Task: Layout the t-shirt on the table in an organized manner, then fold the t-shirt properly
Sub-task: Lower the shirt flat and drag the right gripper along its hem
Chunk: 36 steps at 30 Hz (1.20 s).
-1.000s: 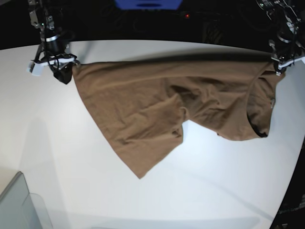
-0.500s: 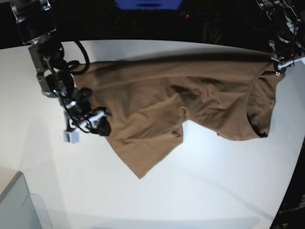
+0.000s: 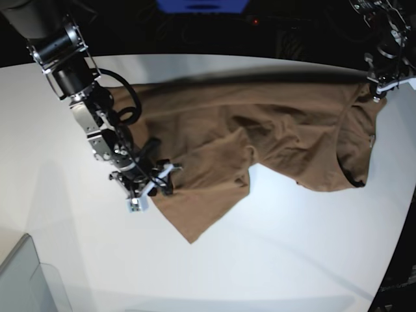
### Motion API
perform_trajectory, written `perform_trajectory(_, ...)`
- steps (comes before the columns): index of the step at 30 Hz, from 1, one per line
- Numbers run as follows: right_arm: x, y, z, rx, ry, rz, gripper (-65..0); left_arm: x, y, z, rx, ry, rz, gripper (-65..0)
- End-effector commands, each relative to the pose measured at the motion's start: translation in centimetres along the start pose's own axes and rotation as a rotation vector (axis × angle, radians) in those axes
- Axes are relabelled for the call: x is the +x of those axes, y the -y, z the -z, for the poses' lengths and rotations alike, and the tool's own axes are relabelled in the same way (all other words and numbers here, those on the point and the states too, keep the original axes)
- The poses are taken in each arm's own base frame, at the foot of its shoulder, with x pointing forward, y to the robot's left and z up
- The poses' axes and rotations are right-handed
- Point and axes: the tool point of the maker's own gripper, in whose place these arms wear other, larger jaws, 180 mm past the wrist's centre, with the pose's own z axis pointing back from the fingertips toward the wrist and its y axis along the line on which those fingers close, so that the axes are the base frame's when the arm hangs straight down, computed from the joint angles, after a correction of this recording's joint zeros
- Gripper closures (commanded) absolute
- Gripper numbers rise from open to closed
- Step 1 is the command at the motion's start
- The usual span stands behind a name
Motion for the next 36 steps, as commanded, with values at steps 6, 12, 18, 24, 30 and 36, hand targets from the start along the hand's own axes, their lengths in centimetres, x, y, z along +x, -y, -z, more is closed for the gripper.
perform_trajectory(6,2.0,-2.1,1.2,-0.018,0.078,-0.204,-27.0,1.1,0.6,-0.1,-0.023,0.027,0.011,0.0)
perform_trajectory(12,1.0,-0.8,2.0,-0.085,0.050,-0.197,-26.8,1.0,0.6,-0.1,-0.022,0.026,0.010,0.0)
perform_trajectory(18,-0.3,2.9,2.0,-0.186,0.005,-0.201,-20.6,1.0,0.5,0.0,-0.021,0.024,0.010,0.0)
perform_trajectory(24,-2.1,6.6,0.6,-0.273,-0.033,-0.099,0.0,1.3,1.3,0.3,-0.038,0.034,0.001,0.0)
perform_trajectory(30,-6.1,11.7,-2.5,-0.401,-0.083,0.075,0.0,-0.1,3.3,1.0,-0.082,-0.002,0.014,0.0)
perform_trajectory(36,-9.1,14.5,-6.2,-0.492,-0.075,0.166,0.0,-2.6,6.3,1.7,-0.151,-0.065,0.051,0.0)
